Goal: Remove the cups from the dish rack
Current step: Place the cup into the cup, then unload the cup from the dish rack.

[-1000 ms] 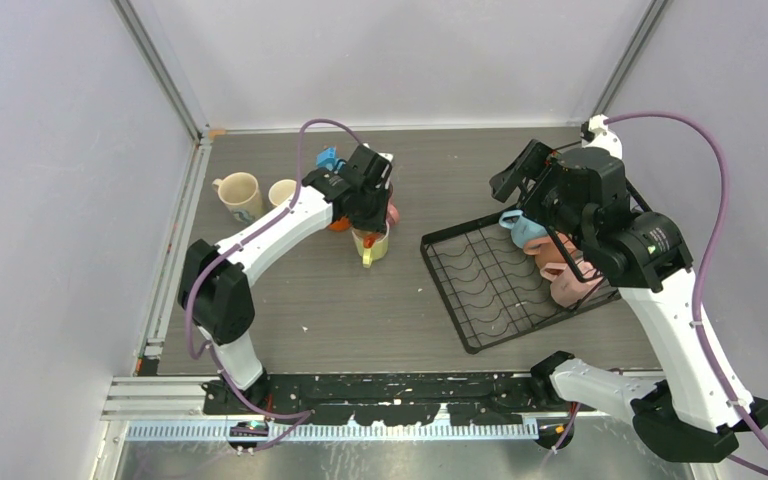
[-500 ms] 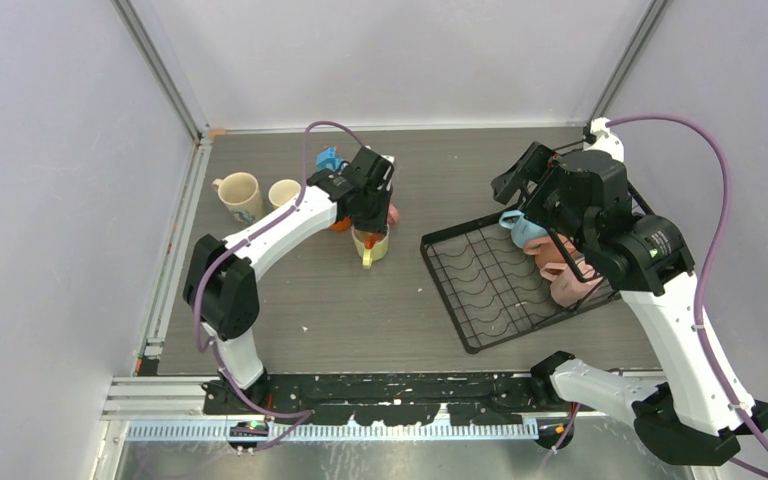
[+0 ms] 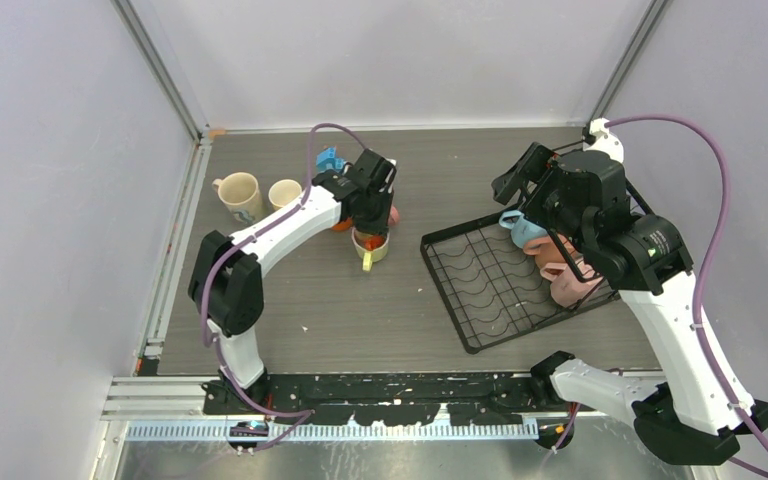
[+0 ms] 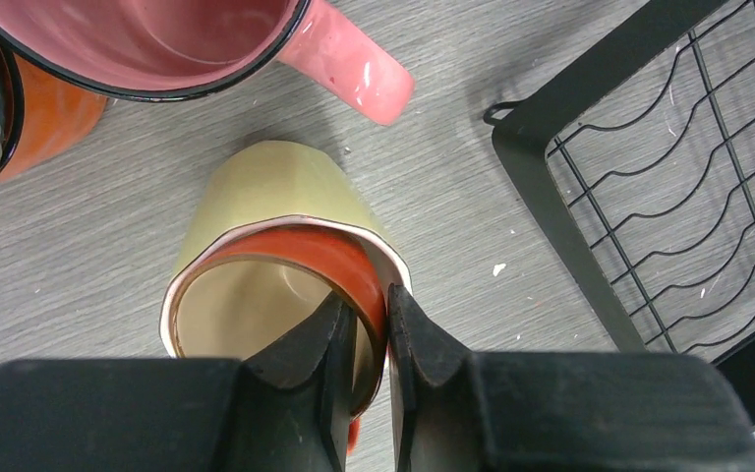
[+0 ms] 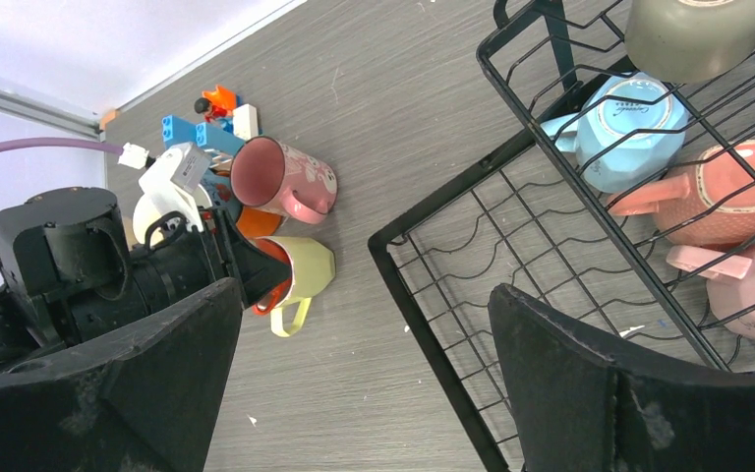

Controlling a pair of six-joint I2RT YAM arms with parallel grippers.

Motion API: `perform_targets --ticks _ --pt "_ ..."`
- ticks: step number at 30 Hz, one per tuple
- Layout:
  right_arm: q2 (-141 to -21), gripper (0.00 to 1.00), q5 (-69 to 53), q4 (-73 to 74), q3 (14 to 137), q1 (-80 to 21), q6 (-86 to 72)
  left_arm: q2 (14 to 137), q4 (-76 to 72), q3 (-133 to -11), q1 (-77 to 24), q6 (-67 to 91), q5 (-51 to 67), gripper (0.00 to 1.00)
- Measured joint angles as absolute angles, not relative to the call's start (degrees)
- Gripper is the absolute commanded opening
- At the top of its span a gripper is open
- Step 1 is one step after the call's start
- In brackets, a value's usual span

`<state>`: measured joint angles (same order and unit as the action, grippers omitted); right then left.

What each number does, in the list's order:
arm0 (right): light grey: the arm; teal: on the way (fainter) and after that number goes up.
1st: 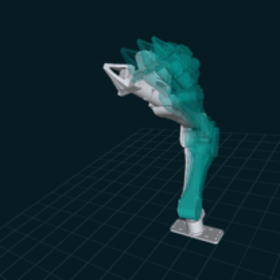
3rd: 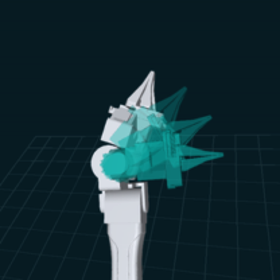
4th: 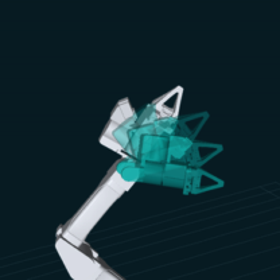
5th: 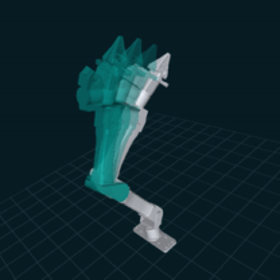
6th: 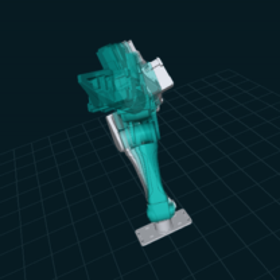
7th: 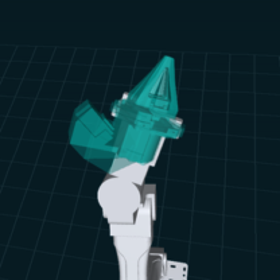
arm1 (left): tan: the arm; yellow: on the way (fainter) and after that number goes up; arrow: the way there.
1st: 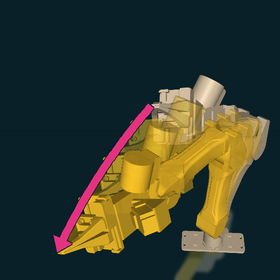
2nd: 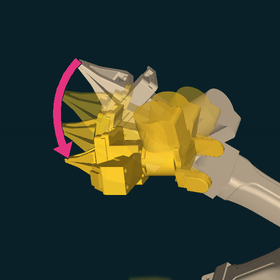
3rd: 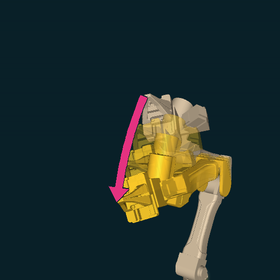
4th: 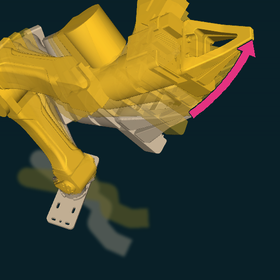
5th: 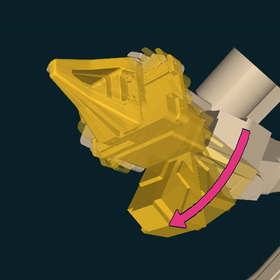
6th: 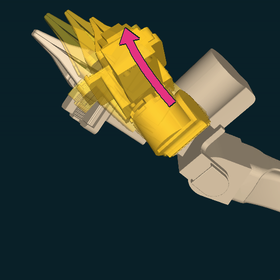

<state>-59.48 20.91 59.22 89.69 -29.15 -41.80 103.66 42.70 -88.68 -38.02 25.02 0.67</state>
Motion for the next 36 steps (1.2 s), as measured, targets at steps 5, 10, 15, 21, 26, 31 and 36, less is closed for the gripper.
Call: perform_targets --ticks 5,10,15,21,26,31,36 --pt "-59.48 1.0 20.99 59.22 89.67 -29.15 -41.65 104.31 42.74 -89.03 -38.02 24.75 0.62 0.25" --pt "-59.51 1.0 21.19 59.22 89.67 -29.12 -41.23 105.51 43.07 -91.46 -38.02 23.92 0.6 0.26" --pt "-59.61 1.0 21.47 59.22 89.67 -29.15 -40.77 106.0 43.24 -93.47 -38.02 23.29 0.56 0.27" --pt "-60.03 1.0 21.65 59.22 89.67 -29.12 -40.64 106.8 43.53 -94.98 -38.02 22.87 0.56 0.29" --pt "-60.51 1.0 21.82 59.22 89.71 -29.12 -40.64 106.91 43.9 -95.81 -38.02 22.13 0.58 0.32" --pt "-61.08 1.0 21.85 59.31 89.84 -29.15 -40.64 106.78 44.4 -96.64 -38.02 22.0 0.69 0.39" --pt "-62.15 1.0 22.22 60.1 90.89 -29.15 -40.62 104.92 44.62 -96.66 -38.02 21.74 1.67 0.68"
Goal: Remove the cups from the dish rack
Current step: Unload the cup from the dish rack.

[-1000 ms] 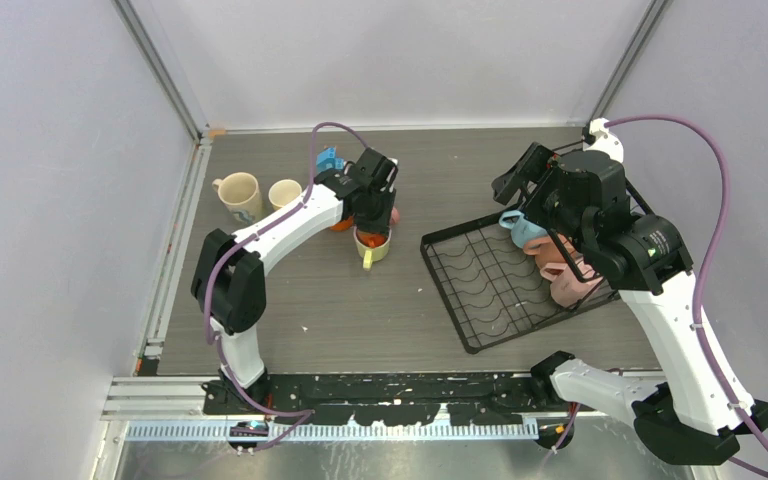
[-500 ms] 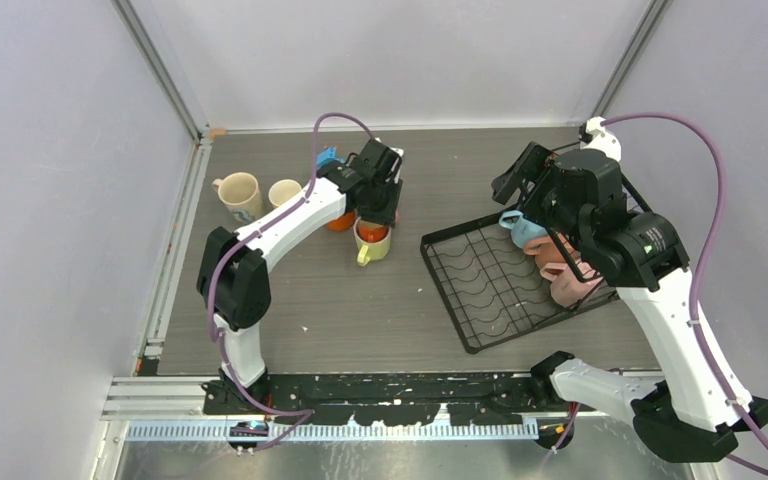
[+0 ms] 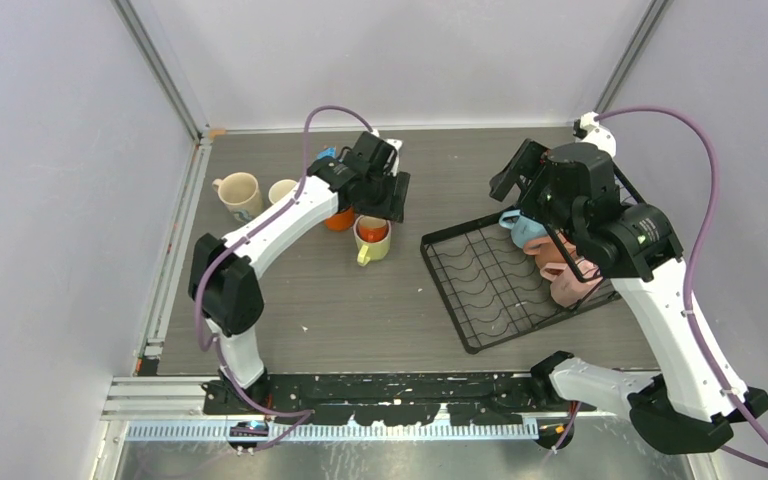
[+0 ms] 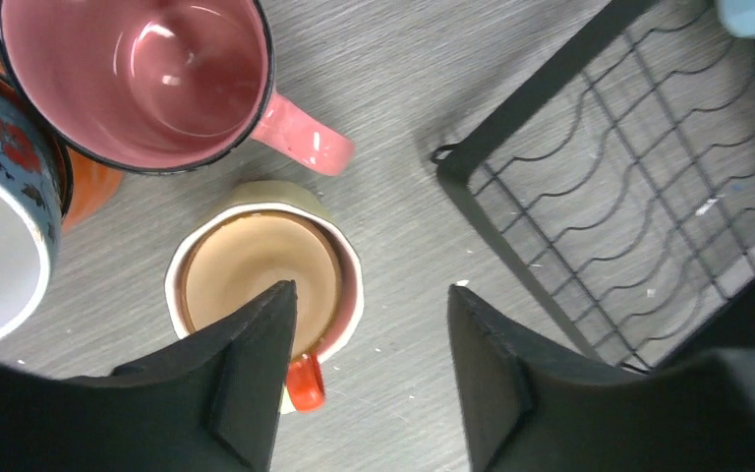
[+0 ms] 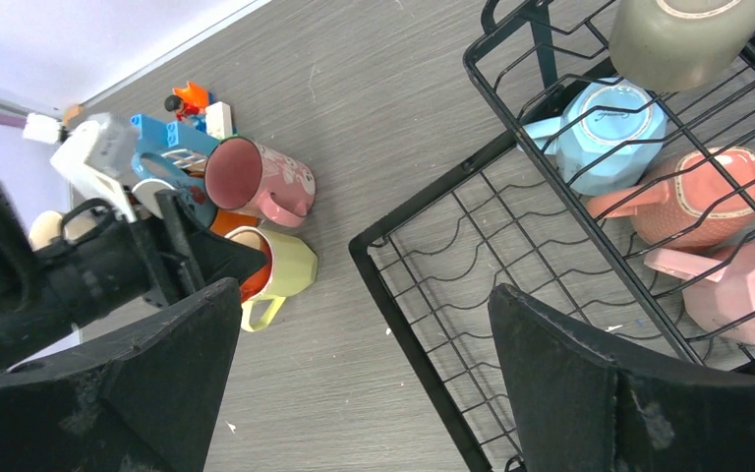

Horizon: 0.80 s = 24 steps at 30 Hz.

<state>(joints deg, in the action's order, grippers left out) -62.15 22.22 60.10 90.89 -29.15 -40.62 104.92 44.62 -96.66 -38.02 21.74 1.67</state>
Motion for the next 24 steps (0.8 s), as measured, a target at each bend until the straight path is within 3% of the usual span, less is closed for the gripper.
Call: perform_targets --ticks 6,12,24 --pt "-63.81 1.0 24.45 62.13 93.12 -29.12 -40.18 98.26 43.48 -95.98 -38.02 21.91 4.19 0.99" --pt "-65.91 1.0 27.24 63.77 95.02 -26.48 -38.72 90.37 41.17 -93.38 -37.82 22.15 6.72 1.0" --pt "-75.66 1.0 27.31 64.6 99.11 -8.25 -33.52 79.22 39.38 -85.36 -37.76 22.72 11.29 1.0"
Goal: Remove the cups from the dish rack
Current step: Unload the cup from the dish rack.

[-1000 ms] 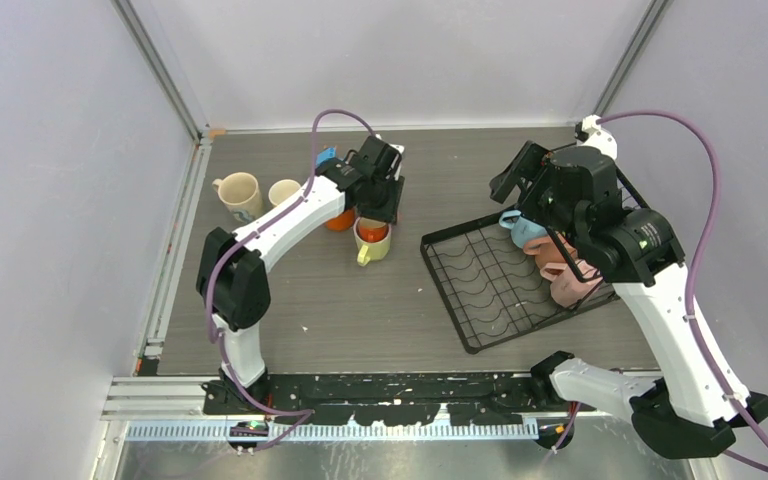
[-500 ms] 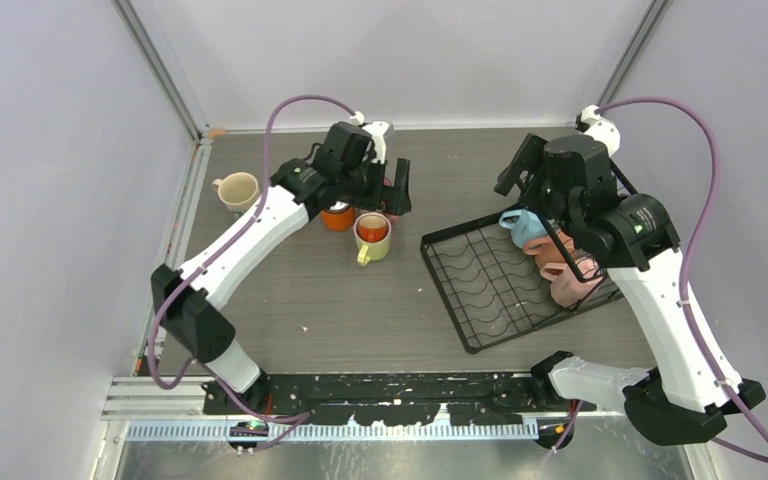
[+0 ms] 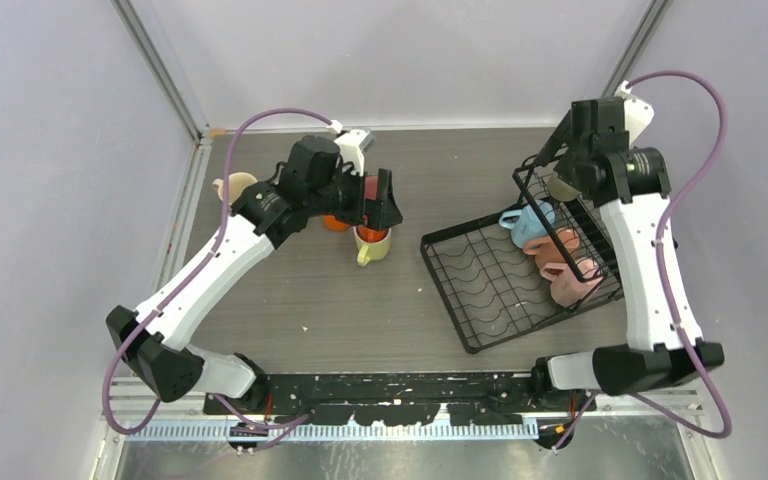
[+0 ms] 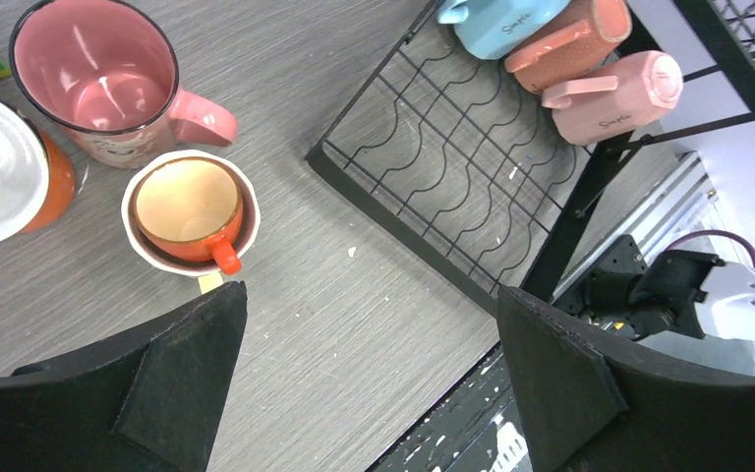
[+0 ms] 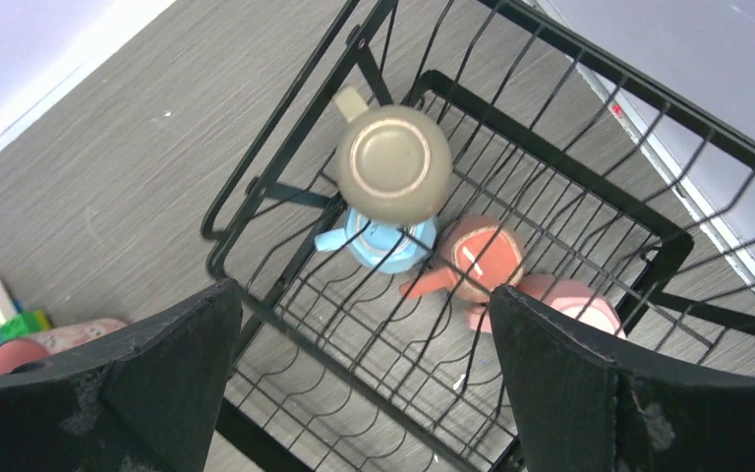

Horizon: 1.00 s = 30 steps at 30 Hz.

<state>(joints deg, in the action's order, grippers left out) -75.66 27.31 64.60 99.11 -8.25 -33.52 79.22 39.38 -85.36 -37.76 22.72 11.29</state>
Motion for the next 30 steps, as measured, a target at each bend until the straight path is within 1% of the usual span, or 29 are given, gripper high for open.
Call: perform_targets --ticks 10,17,21,30 --pt "-85.19 1.0 24.86 64.34 101.54 -2.48 -29.91 74.13 38.79 -81.82 -37.76 23.57 13.87 1.0" --pt "-87.39 1.0 22.65 64.23 101.89 1.04 -28.23 72.66 38.52 -79.59 -37.76 23.66 14.85 1.0" --pt "-88.18 0.96 21.17 63.77 101.89 3.16 -27.53 71.68 38.37 -78.85 -37.76 23.77 15.2 1.0" --pt "-91.92 0.95 18.68 63.26 101.89 3.33 -26.59 71.22 37.69 -77.32 -37.76 23.83 15.55 1.0"
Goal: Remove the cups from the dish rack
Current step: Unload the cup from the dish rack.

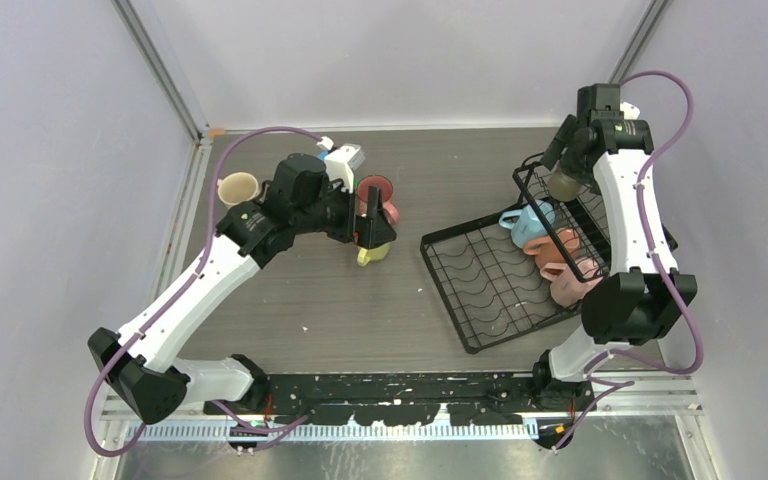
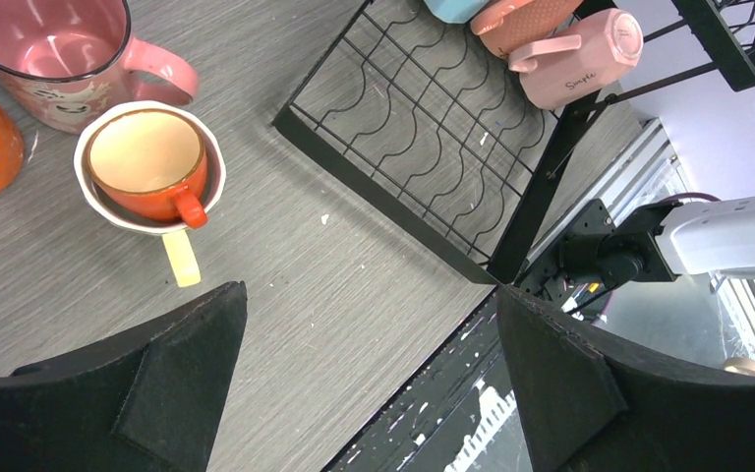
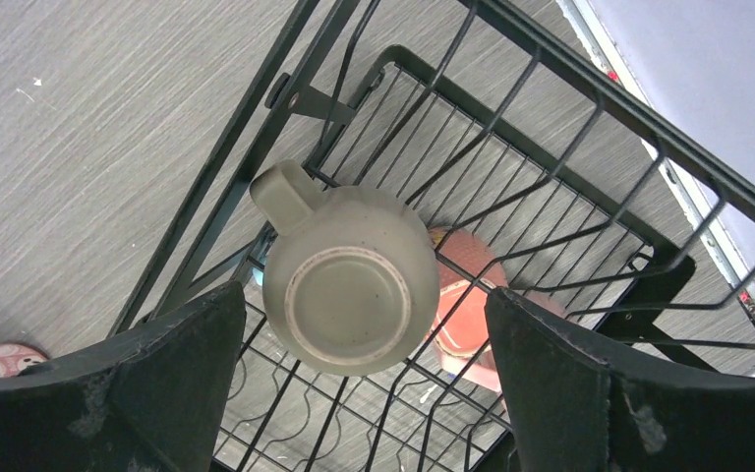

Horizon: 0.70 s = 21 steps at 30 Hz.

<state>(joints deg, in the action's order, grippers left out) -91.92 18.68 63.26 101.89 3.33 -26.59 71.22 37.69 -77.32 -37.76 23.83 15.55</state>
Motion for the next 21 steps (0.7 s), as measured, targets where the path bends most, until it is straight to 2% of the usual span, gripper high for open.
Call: perform_targets --ticks 6,18,21 --pt "-93.84 0.92 18.35 63.2 101.89 3.33 -26.22 71.22 37.43 -77.28 -37.76 23.79 15.57 1.0" --pt "-94.67 0.73 18.13 62.98 101.89 3.33 -25.85 70.98 36.84 -76.25 -37.76 23.59 15.49 1.0" --pt "-94.89 0.65 17.85 62.78 101.89 3.33 -25.85 70.98 36.71 -75.99 -37.76 23.59 15.49 1.0"
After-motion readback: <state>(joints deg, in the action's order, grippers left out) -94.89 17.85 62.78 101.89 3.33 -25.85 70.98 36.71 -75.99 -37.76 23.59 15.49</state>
